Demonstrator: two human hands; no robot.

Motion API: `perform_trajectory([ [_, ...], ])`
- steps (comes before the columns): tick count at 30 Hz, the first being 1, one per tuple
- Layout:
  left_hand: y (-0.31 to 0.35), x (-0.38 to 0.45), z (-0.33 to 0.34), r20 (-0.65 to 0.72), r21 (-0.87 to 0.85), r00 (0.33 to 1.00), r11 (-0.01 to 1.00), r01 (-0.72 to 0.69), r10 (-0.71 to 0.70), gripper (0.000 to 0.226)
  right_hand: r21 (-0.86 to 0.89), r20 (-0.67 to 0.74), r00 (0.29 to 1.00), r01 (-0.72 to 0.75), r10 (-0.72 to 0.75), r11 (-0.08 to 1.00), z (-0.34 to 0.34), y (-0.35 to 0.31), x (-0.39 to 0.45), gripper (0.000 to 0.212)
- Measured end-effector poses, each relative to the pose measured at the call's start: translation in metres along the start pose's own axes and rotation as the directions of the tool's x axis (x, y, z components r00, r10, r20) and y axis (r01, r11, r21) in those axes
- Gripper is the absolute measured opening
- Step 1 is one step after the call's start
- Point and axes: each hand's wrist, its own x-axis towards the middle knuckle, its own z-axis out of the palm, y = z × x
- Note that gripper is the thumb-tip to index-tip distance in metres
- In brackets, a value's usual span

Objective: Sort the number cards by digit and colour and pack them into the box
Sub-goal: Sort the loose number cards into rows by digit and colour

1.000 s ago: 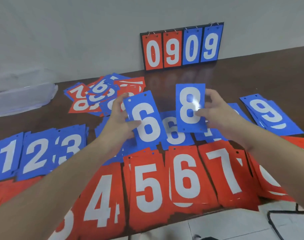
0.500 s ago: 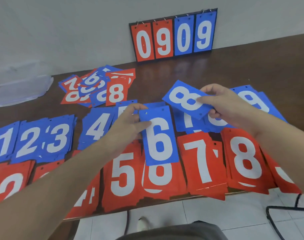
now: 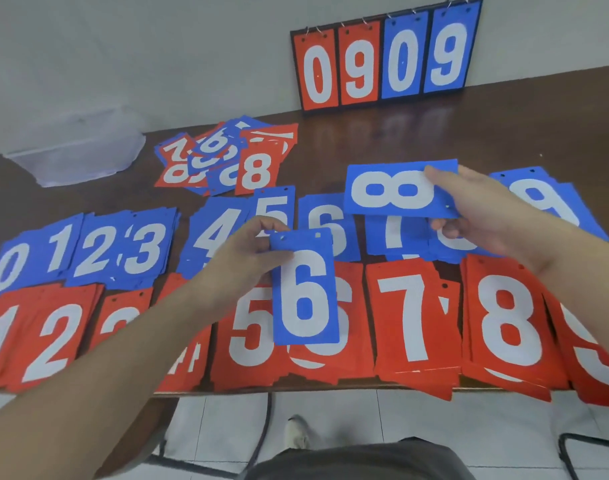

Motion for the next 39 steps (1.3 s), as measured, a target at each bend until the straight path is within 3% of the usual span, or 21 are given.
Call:
perform_trajectory([
  [5, -0.006, -0.014, -0.034, -0.121, -0.147, 0.992, 0.989, 0.012, -0.03, 0.022, -0.01, 0.067, 0.998, -0.001, 0.001, 1.0, 0.009, 0.004, 0.009, 0.004],
  [11, -0.015, -0.014, -0.012, -0.081, -0.145, 0.996, 0.989, 0.034, -0.046, 0.022, -0.036, 0.108, 0.993, 0.058, -0.054, 0.998, 0.012, 0.007, 0.019, 0.015],
  [17, 0.002, 0.025, 0.017, -0.192, 0.075, 0.981, 0.997, -0.013, 0.027, 0.022, -0.069, 0.093, 0.987, 0.135, -0.129, 0.988, -0.01, 0.004, 0.02, 0.009],
  [24, 0.026, 0.089, 0.036, -0.203, 0.315, 0.964, 0.944, -0.101, 0.171, 0.026, 0.039, -0.104, 0.993, 0.055, -0.051, 0.998, -0.042, 0.001, 0.02, 0.015],
  [33, 0.011, 0.123, 0.047, -0.157, 0.677, 0.923, 0.719, -0.158, 0.351, 0.042, -0.186, -0.115, 0.988, 0.081, -0.103, 0.979, -0.103, -0.006, 0.015, 0.03],
  [36, 0.012, 0.127, 0.052, -0.188, 0.665, 0.914, 0.731, -0.151, 0.36, 0.04, -0.348, -0.115, 0.987, 0.066, -0.112, 0.935, -0.109, -0.003, 0.018, 0.028],
  [39, 0.012, 0.13, 0.057, -0.182, 0.646, 0.905, 0.741, -0.184, 0.384, 0.034, -0.381, -0.091, 0.989, 0.078, -0.121, 0.921, -0.102, 0.001, 0.027, 0.025],
])
